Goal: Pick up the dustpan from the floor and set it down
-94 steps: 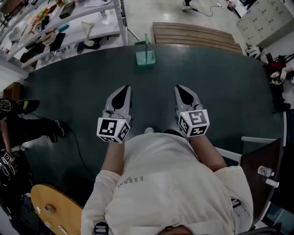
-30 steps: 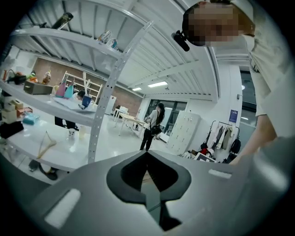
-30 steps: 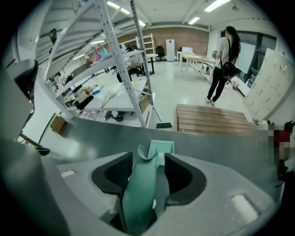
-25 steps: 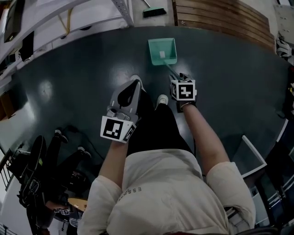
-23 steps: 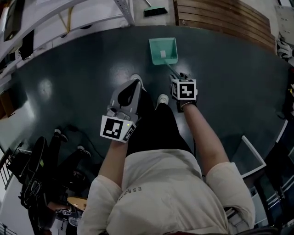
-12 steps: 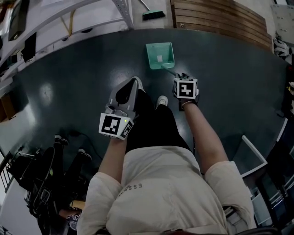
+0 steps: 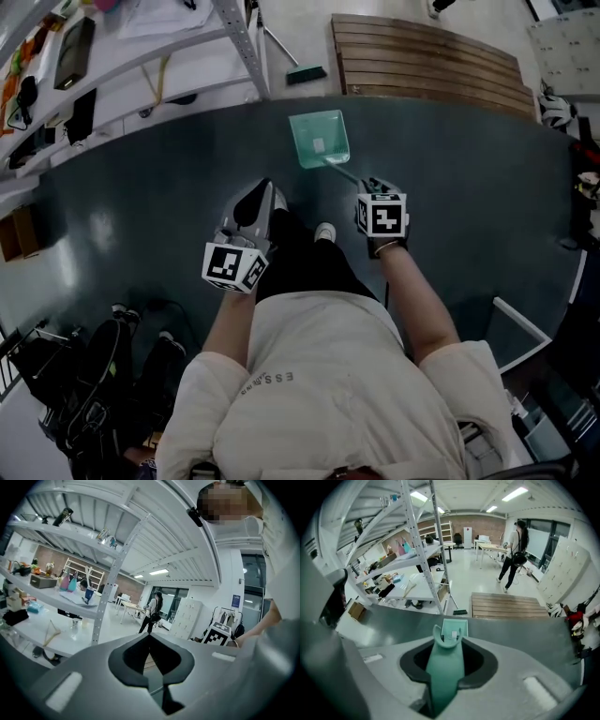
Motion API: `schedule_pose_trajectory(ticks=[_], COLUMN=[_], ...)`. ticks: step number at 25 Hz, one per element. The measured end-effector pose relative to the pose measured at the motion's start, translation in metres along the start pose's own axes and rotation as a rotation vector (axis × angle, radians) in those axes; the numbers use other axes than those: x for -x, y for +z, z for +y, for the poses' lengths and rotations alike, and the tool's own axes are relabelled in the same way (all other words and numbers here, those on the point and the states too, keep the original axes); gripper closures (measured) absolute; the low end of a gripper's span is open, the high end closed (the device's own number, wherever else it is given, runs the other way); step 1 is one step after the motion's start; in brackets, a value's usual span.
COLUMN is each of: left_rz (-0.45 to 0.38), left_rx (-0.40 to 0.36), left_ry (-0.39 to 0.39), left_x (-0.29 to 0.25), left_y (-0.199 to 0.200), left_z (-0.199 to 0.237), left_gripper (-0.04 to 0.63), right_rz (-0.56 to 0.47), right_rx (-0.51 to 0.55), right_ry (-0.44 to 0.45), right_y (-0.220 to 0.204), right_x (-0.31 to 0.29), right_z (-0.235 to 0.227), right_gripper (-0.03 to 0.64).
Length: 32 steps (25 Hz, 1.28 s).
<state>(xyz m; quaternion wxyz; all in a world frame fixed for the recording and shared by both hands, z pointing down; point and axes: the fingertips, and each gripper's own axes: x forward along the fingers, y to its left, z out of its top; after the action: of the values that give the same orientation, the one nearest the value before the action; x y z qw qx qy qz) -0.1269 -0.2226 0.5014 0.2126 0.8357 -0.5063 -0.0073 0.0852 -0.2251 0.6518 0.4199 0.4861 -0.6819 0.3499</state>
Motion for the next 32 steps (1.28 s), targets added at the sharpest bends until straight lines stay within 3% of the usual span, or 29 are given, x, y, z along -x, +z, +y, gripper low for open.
schedule_pose_trajectory(ticks=[8,15,25,32], left_rz=[-0.101,-0.189,-0.204,-0.164], left_rx=[-0.066,-0.142,-0.138,-0.113], left_ry=[0.005,0.050,0.055,0.047], left_x=[0.039,0.062,0.065,0.045], left_y=[0.039,0.071,0.070,0.065], left_z=[-0.049,-0.063,-0.079,-0.064], left_gripper=[0.586,0.586,0.586,0.586], right_rz=[-0.151,-0.227,-0.224,-0.177], right_rx=[0.065,0.112,0.097,0.088], right_ry=[0.003,0.006,0.013,0.021], right_y=[0.003,-0.007,-0.026,-0.015], right_x=[0.100,0.160,0.165,0.140], right_z=[-0.018,-0.035,-0.044,-0.040], right_gripper=[0.543,0.543,0.543,0.543])
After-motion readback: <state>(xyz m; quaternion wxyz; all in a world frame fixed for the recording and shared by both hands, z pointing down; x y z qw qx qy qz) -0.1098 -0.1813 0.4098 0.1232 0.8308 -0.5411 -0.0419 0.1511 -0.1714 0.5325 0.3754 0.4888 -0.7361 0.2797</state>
